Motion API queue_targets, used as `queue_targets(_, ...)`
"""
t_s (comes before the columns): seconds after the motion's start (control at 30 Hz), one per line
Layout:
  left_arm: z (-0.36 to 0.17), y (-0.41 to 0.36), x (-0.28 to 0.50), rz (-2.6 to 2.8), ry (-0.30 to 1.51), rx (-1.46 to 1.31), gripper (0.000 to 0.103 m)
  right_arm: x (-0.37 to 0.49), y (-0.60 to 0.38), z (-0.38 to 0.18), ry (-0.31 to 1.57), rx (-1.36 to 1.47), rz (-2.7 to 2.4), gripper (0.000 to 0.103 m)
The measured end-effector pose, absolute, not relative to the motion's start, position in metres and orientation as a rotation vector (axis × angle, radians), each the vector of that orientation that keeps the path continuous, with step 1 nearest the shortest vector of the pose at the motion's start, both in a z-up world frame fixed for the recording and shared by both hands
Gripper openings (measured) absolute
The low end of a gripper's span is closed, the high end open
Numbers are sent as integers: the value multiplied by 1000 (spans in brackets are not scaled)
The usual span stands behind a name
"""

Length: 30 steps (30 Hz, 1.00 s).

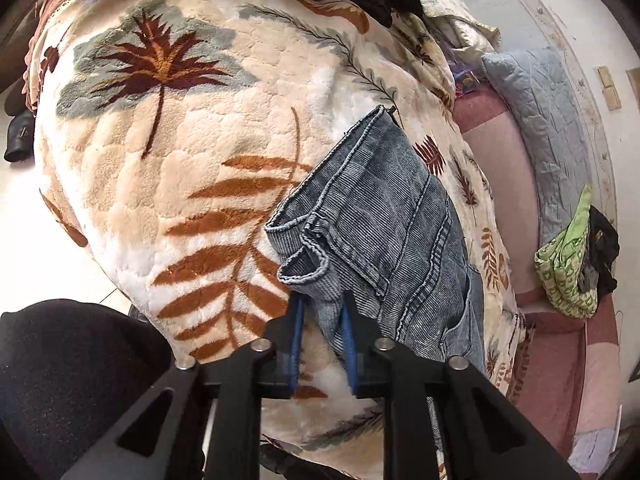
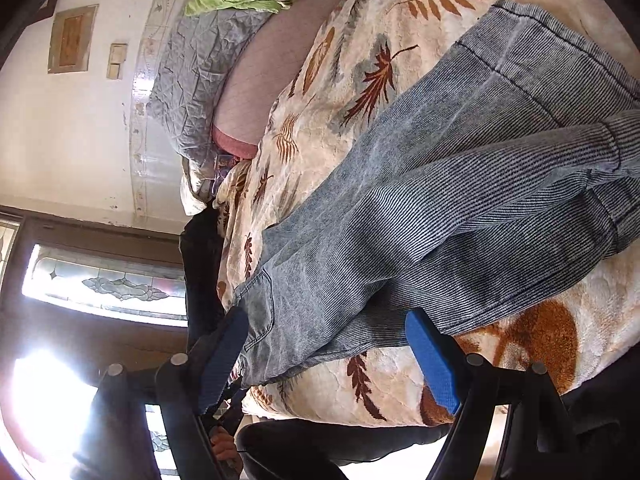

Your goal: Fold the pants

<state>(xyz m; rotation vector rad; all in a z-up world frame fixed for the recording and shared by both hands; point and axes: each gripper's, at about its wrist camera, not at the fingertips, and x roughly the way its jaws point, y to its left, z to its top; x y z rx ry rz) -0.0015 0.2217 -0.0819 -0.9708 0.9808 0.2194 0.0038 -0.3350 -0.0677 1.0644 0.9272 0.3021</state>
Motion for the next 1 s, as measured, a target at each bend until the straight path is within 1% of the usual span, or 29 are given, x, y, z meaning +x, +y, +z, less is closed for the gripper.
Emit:
queue_targets(0.03, -82, 223, -3, 233, 975, -981, 46, 3, -338, -67, 923, 1066, 293, 83)
queue_targets(0.1, -80, 225, -1, 225, 943, -983, 45, 2, -343, -69, 925, 1071, 282, 83)
queue_targets(0.13, -75, 224, 2, 222, 937, -954, 16, 1, -345, -69, 925, 1070, 276, 83)
queue_targets(0.17, -71, 222, 6, 211, 942, -923, 4, 0, -347, -70, 925, 1068, 269, 83)
queue_targets(0.27, -54, 217, 13, 169, 918, -847, 4, -3, -353, -74, 929, 1074, 247, 83)
queue_targets(0.47, 5, 222, 35, 149, 789, -620, 3, -11, -382, -69, 870, 1116, 183, 83)
queue_targets(0.53, 12, 224, 47, 141, 789, -558, 4, -11, -392, -64, 848, 1121, 163, 83)
queue_targets(0.6, 1, 224, 57, 148, 830, -504, 4, -13, -401, -65, 845, 1137, 142, 83)
queue_targets(0.63, -11, 223, 63, 157, 877, -472, 4, -14, -404, -67, 847, 1156, 137, 83)
queue_targets(0.73, -52, 229, 68, 185, 1027, -503, 5, -21, -409, -76, 892, 1208, 141, 83)
queue_targets(0.8, -64, 236, 61, 196, 1045, -551, 11, -29, -411, -68, 893, 1172, 131, 83)
queue_targets(0.83, -64, 239, 56, 193, 1039, -573, 20, -35, -415, -63, 884, 1174, 117, 83)
queue_targets(0.87, -61, 244, 52, 196, 1024, -593, 23, -40, -420, -57, 868, 1177, 104, 83)
queue_targets(1.0, -24, 252, 32, 277, 878, -584, 25, -54, -455, -32, 776, 1104, -34, 83)
